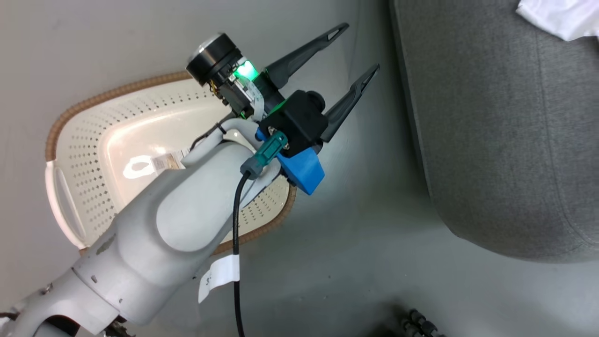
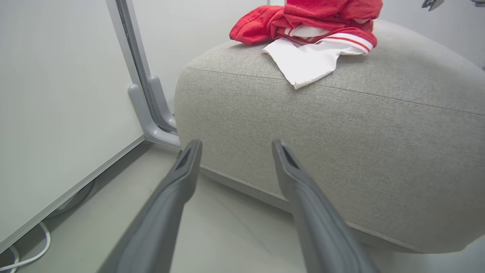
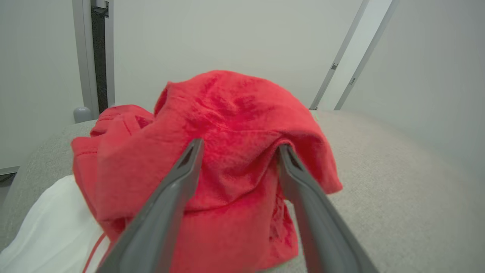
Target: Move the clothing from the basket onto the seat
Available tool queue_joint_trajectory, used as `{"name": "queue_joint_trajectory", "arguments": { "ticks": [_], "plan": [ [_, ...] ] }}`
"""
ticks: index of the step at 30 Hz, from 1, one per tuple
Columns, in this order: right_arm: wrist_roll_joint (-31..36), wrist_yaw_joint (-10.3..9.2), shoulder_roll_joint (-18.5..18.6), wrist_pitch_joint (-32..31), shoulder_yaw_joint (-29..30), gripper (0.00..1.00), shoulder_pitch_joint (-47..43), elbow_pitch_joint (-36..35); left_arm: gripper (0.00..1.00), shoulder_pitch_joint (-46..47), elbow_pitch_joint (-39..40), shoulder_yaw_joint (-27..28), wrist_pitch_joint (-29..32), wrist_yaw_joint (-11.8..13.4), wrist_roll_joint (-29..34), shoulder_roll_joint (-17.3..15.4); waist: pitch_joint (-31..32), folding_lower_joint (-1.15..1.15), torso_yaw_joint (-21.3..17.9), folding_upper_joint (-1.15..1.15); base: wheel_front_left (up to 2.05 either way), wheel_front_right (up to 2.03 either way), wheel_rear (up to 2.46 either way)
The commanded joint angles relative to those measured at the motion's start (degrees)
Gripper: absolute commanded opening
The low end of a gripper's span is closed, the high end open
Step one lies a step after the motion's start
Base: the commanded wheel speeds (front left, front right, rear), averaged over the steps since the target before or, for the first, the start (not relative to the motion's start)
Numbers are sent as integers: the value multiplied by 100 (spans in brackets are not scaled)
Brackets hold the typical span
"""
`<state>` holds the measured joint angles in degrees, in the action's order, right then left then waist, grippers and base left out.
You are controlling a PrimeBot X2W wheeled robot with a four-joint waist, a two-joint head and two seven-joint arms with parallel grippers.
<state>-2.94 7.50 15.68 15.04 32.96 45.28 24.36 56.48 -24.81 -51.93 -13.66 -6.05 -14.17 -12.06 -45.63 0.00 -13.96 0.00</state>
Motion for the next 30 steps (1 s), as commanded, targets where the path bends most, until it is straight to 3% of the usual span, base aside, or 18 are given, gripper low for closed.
{"name": "queue_joint_trajectory", "arguments": {
  "ticks": [1, 7, 13, 19, 30],
  "plan": [
    [-35, -1, -39, 21, -2, 100, -187, -78, 100, -68, -23, 23, -44, 30, -45, 24, 219, 0, -22, 0, 0, 0, 0],
    [54, -1, -278, 21, -190, 100, -1134, -613, 100, -446, -163, 202, -144, 146, -259, 137, 1011, 0, -58, 0, 0, 0, 0],
    [54, -1, -460, 21, -741, 100, -1799, -1520, 100, -1010, 53, 810, -157, 329, -456, 171, 1860, 0, 75, 0, 0, 0, 0],
    [6, -1, -535, 20, -1499, 100, -2079, -1962, 100, -1610, 362, 1588, -158, 487, -437, 203, 2464, 0, 437, 0, 0, 0, 0],
    [-107, -1, -708, 21, -2413, 100, -2462, -2045, 100, -2790, 842, 3052, -154, 466, -76, 400, 3323, 0, 1169, 0, 0, 0, 0]
  ]
}}
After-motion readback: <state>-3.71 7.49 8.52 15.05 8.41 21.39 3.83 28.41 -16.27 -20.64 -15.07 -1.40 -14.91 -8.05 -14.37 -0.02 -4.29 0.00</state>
